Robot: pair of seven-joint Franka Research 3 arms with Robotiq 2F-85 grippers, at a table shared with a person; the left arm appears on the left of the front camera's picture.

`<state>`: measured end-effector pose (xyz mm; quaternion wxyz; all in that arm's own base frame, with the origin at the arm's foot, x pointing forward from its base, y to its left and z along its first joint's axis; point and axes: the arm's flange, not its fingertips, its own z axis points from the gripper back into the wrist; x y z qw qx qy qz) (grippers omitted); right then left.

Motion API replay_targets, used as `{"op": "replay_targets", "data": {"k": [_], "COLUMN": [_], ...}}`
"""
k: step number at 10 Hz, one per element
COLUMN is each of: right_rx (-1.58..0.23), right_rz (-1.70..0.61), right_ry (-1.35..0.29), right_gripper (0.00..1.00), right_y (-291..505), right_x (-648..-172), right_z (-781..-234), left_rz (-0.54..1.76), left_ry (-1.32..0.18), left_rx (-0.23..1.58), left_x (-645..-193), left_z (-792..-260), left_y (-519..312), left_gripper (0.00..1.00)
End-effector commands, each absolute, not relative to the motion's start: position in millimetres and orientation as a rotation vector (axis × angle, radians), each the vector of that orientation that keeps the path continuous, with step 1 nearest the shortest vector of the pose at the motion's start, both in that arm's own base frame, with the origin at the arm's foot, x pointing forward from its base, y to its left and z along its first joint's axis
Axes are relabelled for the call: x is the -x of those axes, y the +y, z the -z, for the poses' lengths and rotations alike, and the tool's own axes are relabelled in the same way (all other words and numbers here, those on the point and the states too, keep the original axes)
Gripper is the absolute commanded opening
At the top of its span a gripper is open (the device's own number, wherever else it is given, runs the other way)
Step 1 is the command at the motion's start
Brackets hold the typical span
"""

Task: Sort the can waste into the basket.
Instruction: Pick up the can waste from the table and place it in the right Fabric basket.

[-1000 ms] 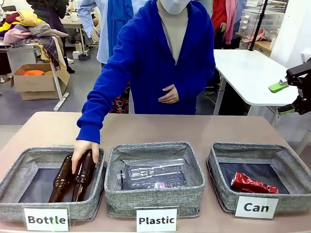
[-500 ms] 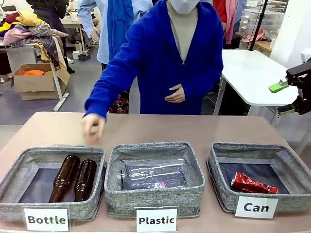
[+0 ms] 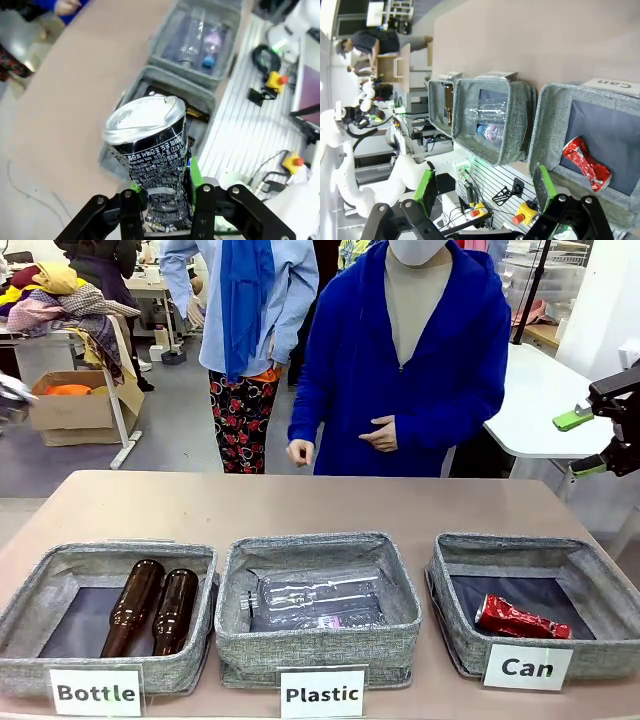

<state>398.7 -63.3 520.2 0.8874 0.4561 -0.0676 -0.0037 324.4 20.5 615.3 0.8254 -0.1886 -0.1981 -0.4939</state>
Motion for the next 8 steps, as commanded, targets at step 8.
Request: {"op": "replay_targets", "data": {"k": [8], "right_rx": [-0.738], "right_rz": [0.155], "right_ry": [-0.264], "right_gripper": [1.0], "right_y": [-165], "right_x": [-322], "right_z": [-537], "left_rz": [1.375], "left_ry": [-0.219], "left_rx": [0.47], "left_x": [-432], "left_z": [-522], "left_y": [-326], "left_gripper": [0.0]}}
